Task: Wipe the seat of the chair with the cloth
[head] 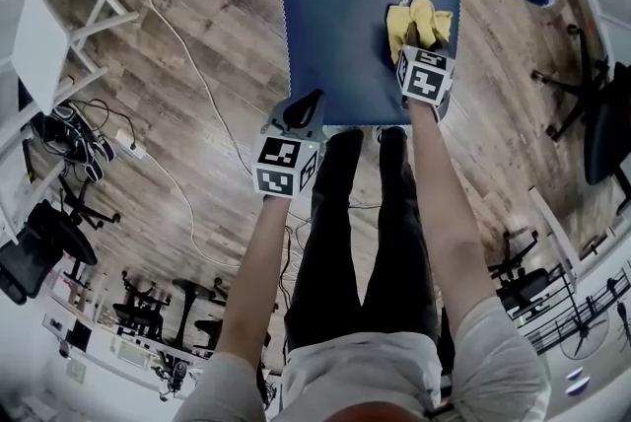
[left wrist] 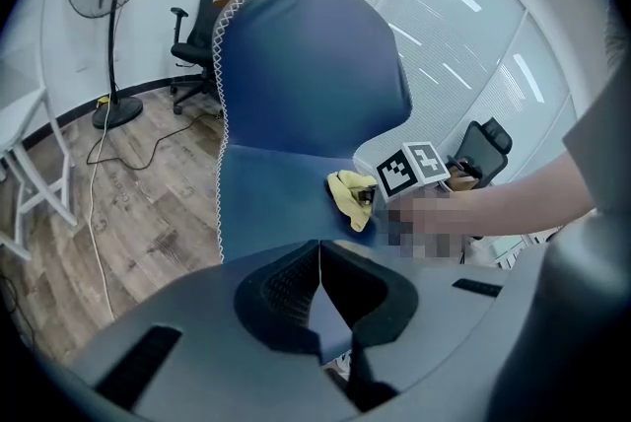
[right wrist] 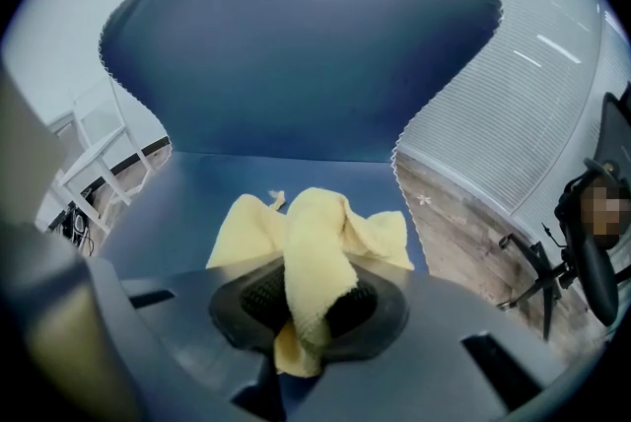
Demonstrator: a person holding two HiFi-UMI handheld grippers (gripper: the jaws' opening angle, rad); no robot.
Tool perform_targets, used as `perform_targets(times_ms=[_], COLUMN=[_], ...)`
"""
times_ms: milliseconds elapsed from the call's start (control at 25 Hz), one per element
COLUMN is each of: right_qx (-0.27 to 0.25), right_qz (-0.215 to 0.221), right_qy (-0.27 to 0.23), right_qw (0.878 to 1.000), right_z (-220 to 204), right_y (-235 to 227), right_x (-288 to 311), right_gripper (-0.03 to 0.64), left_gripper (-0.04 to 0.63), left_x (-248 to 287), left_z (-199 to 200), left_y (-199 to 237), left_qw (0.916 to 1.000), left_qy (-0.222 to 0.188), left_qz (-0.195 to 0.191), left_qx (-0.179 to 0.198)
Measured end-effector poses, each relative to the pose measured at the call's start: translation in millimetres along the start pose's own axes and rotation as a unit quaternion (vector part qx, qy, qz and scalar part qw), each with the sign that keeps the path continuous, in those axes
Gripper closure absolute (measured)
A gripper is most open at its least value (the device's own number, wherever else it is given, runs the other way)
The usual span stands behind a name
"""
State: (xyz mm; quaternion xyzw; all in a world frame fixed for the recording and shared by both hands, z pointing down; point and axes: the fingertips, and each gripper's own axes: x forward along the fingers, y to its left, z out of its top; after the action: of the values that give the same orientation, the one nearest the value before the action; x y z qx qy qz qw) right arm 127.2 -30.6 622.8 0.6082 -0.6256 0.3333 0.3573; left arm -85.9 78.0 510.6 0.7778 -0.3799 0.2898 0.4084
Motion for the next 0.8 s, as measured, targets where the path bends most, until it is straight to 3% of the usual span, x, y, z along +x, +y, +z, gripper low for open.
perform_targets(times_ms=[400, 800], right_qx=[0.006, -0.01], right_qz=[-0.026, 0.001], right_qy=[-0.012, -0.029], right_qw=[1.0, 1.0], right_z=[7, 18], right_y=[22, 89], right_x=[0, 3], right_gripper=[0.551, 0.551], left_gripper=[0.568, 0.568], left_x=[-15, -29], left_z=[-1, -7], left_y=[36, 66], left_qw=[0.9997, 0.999], left_qy=[-0.006, -0.012], left_qz=[0.01, 0.019], left_qx=[-0.019, -0.038])
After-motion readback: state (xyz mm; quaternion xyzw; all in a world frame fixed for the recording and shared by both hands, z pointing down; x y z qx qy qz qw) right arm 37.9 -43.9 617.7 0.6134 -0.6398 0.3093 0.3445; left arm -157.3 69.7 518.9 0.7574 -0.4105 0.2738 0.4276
